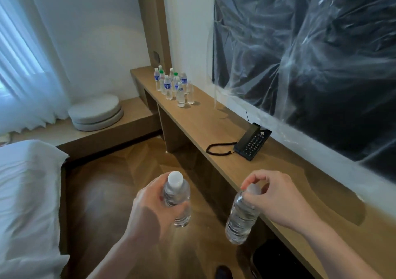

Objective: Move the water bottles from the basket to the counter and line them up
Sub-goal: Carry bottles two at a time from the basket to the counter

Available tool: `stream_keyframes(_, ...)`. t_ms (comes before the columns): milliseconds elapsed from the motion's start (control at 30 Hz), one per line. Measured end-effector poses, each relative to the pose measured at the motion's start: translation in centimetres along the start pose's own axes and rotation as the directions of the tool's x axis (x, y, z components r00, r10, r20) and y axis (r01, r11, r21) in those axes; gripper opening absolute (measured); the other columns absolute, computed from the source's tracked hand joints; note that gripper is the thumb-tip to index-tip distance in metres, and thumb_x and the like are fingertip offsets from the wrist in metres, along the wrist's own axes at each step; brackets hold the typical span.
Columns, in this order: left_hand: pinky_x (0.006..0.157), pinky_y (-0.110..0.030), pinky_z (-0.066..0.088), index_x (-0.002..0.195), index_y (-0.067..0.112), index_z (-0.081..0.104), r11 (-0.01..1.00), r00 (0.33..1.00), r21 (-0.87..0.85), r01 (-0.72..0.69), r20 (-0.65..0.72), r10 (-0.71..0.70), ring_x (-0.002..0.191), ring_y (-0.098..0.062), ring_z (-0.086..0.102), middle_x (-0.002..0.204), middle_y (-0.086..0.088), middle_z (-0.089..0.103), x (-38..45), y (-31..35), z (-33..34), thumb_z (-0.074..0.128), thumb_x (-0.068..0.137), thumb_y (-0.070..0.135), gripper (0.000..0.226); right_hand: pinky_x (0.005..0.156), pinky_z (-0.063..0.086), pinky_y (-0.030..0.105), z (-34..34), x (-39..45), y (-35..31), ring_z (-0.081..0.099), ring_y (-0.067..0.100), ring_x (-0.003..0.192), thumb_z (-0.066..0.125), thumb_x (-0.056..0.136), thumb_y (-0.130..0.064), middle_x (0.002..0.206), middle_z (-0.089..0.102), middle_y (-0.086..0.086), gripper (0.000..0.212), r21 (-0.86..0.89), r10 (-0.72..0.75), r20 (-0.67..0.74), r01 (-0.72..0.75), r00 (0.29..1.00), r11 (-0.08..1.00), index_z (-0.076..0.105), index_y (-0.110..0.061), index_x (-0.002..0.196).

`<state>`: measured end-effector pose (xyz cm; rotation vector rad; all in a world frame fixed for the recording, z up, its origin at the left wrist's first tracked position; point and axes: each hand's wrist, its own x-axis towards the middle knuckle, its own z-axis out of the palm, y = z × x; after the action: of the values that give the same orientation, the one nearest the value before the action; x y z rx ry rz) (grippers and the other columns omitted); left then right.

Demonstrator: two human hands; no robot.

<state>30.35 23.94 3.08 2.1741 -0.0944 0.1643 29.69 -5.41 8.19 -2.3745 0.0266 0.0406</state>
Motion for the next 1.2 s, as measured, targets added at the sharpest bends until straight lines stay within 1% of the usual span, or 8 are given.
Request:
stream_keyframes(200,0.079,-0.029,0.061,0.115,0.043,0.066,1.000,1.000,0.024,-0.003,0.022,0.003,0.093,-0.007,0.073,0.098,0.021,0.075,11.1,-2.3,0.9,0.095,0.071,0.030,0.054,0.071,0.045,0.023,1.4,10.8,-0.3,0.053,-0.004,0.100,0.082,0.079,-0.035,0.105,0.059,-0.028,0.011,0.005,0.026,0.044,-0.027,0.999,1.000,0.074,-0.041,0.082)
stream_keyframes(300,0.076,-0.032,0.062,0.110,0.042,0.066,0.999,0.998,0.022,0.049,0.033,-0.049,0.088,-0.007,0.073,0.094,0.018,0.075,17.0,-2.8,1.3,0.091,0.073,0.029,0.046,0.067,0.046,0.020,1.9,17.0,-0.2,0.059,0.000,0.092,0.082,0.078,-0.038,0.105,0.063,-0.024,0.011,0.021,0.018,0.044,-0.019,0.999,1.000,0.073,-0.041,0.083)
stream_keyframes(400,0.073,-0.026,0.058,0.110,0.045,0.067,0.997,0.997,0.009,0.079,0.021,-0.079,0.090,-0.006,0.074,0.094,0.019,0.076,22.2,-3.3,1.4,0.094,0.071,0.031,0.050,0.064,0.048,0.020,2.0,23.2,-0.7,0.061,0.000,0.080,0.082,0.077,-0.040,0.094,0.068,-0.023,0.011,0.037,0.009,0.066,-0.011,0.998,0.999,0.073,-0.041,0.084)
stream_keyframes(533,0.068,-0.017,0.050,0.104,0.048,0.067,0.996,0.995,0.009,0.088,-0.048,-0.087,0.089,-0.002,0.072,0.090,0.024,0.074,27.9,-3.7,1.5,0.095,0.068,0.030,0.049,0.075,0.053,0.017,1.8,30.8,-2.1,0.062,-0.007,0.091,0.081,0.082,-0.037,0.092,0.068,-0.026,0.009,0.024,-0.068,0.101,0.066,0.993,0.998,0.072,-0.038,0.085)
stream_keyframes(667,0.070,-0.016,0.049,0.107,0.046,0.068,0.993,0.990,0.020,0.118,-0.079,-0.117,0.092,-0.001,0.071,0.094,0.025,0.073,32.2,-5.1,0.9,0.095,0.068,0.028,0.052,0.061,0.041,0.009,2.1,36.7,-3.6,0.059,-0.007,0.079,0.081,0.084,-0.041,0.093,0.067,-0.022,0.015,-0.033,-0.100,0.125,0.105,0.987,0.994,0.068,-0.039,0.090)
stream_keyframes(867,0.072,-0.019,0.051,0.108,0.050,0.066,0.992,0.989,0.017,0.123,-0.083,-0.121,0.094,-0.006,0.072,0.096,0.025,0.074,39.2,-8.2,0.2,0.093,0.068,0.026,0.054,0.053,0.040,0.007,3.5,44.1,-5.2,0.054,-0.023,0.077,0.081,0.083,-0.039,0.081,0.066,-0.022,0.013,-0.065,-0.105,0.121,0.113,0.987,0.991,0.070,-0.039,0.088)
stream_keyframes(1067,0.084,-0.037,0.059,0.114,0.050,0.065,0.995,0.995,0.033,0.097,-0.030,-0.096,0.098,-0.009,0.072,0.102,0.026,0.073,47.8,-12.7,-0.9,0.091,0.067,0.036,0.056,0.057,0.043,0.012,6.5,51.5,-6.4,0.060,-0.013,0.077,0.079,0.081,-0.041,0.088,0.069,-0.023,0.009,-0.083,-0.036,0.129,0.047,0.991,0.995,0.070,-0.041,0.084)
stream_keyframes(1200,0.088,-0.035,0.056,0.114,0.051,0.063,0.995,0.998,0.086,0.059,0.015,-0.060,0.103,-0.005,0.065,0.102,0.031,0.069,54.6,-15.8,-1.8,0.086,0.065,0.046,0.054,0.061,0.040,0.014,9.2,56.7,-7.8,0.060,-0.007,0.075,0.079,0.081,-0.042,0.094,0.068,-0.026,0.008,-0.102,0.048,0.094,-0.038,0.994,0.994,0.071,-0.041,0.083)
